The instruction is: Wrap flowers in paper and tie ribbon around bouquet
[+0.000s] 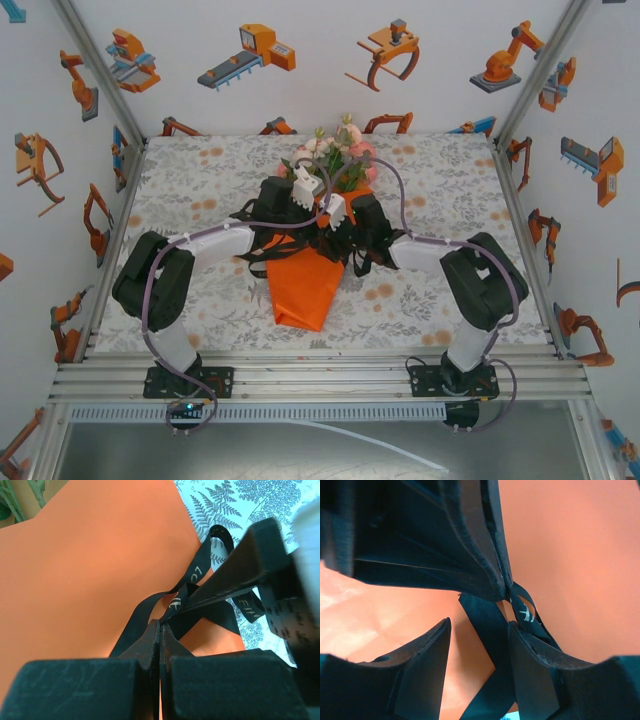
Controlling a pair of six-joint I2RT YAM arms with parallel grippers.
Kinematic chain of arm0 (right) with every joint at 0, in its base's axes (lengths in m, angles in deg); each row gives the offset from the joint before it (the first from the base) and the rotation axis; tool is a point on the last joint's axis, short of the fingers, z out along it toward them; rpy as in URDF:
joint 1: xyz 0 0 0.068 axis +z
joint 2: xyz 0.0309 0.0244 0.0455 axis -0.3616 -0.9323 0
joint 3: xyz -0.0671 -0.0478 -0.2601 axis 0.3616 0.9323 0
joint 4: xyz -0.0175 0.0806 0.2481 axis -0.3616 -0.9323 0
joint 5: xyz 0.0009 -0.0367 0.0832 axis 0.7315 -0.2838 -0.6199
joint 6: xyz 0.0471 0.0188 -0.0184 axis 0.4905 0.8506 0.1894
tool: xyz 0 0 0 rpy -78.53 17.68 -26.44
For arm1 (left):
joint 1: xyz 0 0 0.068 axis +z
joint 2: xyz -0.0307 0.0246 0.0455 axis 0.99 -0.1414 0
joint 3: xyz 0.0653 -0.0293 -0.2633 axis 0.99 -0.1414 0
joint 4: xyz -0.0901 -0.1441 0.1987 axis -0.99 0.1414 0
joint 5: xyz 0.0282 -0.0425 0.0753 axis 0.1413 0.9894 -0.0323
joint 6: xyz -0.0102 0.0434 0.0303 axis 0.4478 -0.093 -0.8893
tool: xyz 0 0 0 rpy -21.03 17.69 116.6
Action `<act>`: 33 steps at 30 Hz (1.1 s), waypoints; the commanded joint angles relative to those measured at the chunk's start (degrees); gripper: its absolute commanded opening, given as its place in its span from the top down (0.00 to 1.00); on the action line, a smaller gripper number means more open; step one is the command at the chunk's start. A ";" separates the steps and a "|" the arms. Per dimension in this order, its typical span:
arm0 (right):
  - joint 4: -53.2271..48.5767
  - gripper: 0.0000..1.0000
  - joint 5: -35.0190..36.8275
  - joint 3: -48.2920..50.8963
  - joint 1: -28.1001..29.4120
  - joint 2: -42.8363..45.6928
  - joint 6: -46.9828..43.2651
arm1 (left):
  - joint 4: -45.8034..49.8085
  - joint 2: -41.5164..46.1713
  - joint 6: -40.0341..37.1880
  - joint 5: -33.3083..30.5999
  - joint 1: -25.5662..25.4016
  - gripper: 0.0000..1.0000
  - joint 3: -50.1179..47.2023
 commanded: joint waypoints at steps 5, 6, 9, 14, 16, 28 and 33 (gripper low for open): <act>-2.29 0.69 -1.30 -0.92 -0.13 -2.23 0.65 | -1.66 -0.56 0.98 1.56 0.42 1.00 0.75; -2.37 0.75 -1.61 -0.92 -0.13 -1.98 0.76 | -1.73 -0.63 1.04 1.56 0.44 1.00 0.81; -3.15 0.96 -2.35 -0.92 -0.14 -0.14 1.16 | -1.75 -0.84 1.31 1.58 0.56 1.00 0.95; -0.53 1.00 -5.82 1.89 -0.13 4.79 4.13 | -1.94 -1.27 1.86 1.49 0.56 1.00 1.14; 1.35 1.00 -8.02 3.51 -0.13 7.14 5.82 | -1.88 -1.53 2.01 1.48 0.59 1.00 1.24; 13.21 1.00 -7.44 12.08 -0.40 24.94 17.26 | -2.37 0.10 3.13 0.24 0.65 0.76 0.18; 14.06 1.00 -2.67 14.38 -0.58 31.98 19.82 | -0.13 6.93 7.67 -4.16 0.71 0.54 -2.05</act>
